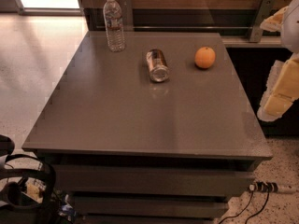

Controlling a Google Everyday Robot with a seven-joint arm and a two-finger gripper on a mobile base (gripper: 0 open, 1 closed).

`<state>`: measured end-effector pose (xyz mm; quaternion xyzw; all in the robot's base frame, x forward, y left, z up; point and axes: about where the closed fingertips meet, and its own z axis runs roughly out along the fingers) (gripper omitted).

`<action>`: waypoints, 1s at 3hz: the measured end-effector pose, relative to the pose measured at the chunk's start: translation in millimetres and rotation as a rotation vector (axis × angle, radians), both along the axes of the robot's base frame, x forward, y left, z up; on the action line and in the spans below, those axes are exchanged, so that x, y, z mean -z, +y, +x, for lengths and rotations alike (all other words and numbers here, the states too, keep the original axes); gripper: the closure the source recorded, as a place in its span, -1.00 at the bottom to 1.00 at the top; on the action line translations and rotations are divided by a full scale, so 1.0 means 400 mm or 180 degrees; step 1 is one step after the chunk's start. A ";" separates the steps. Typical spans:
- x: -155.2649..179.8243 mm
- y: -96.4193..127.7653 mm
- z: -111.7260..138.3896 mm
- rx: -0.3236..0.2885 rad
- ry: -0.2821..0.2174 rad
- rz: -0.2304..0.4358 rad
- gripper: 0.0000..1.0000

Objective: Place orange can upright

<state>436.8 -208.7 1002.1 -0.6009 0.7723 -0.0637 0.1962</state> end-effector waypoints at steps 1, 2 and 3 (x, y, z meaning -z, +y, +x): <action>-0.002 0.002 0.005 0.0014 0.0000 0.0022 -1.00; -0.030 0.050 0.107 0.0245 -0.0008 0.0418 -1.00; -0.046 0.100 0.180 0.0570 0.0033 0.0739 -1.00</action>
Offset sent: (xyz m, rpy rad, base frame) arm 0.0721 0.0270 0.0186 0.2308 0.0130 -0.1423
